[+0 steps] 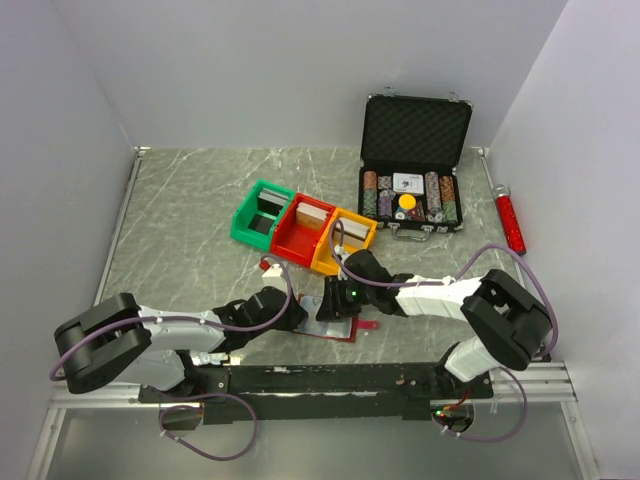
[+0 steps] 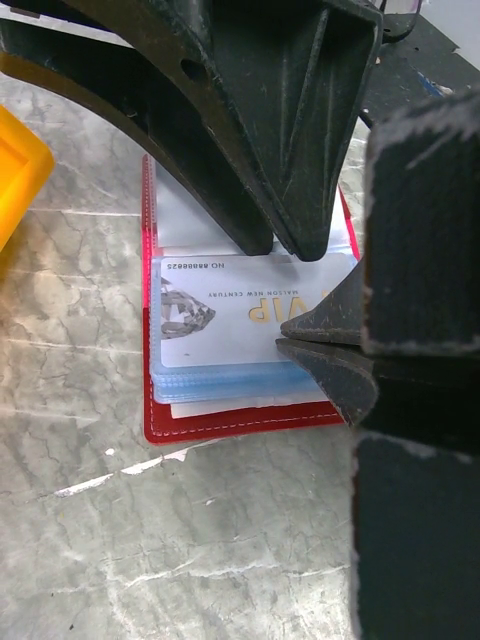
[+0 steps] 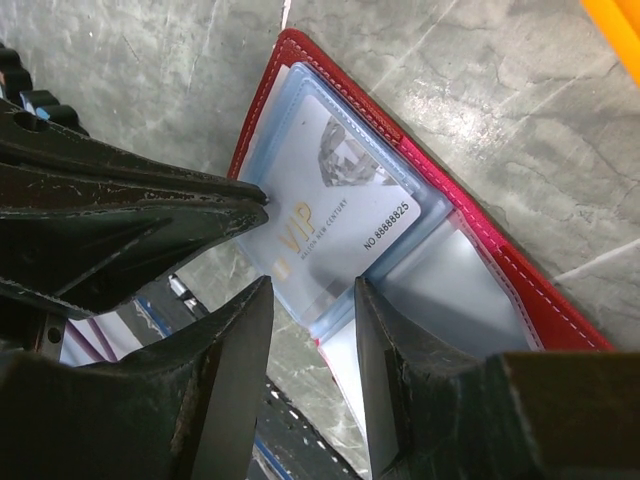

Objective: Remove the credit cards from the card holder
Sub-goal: Remove the credit card from the card holder.

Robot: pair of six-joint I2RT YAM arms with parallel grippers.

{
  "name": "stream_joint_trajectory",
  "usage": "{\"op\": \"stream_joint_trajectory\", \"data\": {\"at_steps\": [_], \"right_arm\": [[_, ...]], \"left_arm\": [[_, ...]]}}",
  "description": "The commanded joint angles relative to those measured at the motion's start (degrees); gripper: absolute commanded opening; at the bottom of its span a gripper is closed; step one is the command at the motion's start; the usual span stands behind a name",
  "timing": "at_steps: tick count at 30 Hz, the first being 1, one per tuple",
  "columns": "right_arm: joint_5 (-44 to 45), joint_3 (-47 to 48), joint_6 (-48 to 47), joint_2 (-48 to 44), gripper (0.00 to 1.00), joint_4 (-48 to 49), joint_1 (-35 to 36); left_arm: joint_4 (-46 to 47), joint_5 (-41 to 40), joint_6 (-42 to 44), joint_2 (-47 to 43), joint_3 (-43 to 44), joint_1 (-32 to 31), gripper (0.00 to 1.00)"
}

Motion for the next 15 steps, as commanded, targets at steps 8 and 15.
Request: {"op": "stream_joint_trajectory", "data": {"at_steps": [8, 15], "right_arm": [[2.33, -0.45, 1.15, -0.4, 0.46, 0.33, 0.28], [0.57, -2.21, 5.81, -0.93, 0.49, 3.57, -0.69]], "left_arm": [[-2.07, -1.77, -2.3, 2.85, -2.0, 0.25, 0.01], [-2.16, -2.3, -5.2, 2.23, -4.1, 0.25, 0.01]]}}
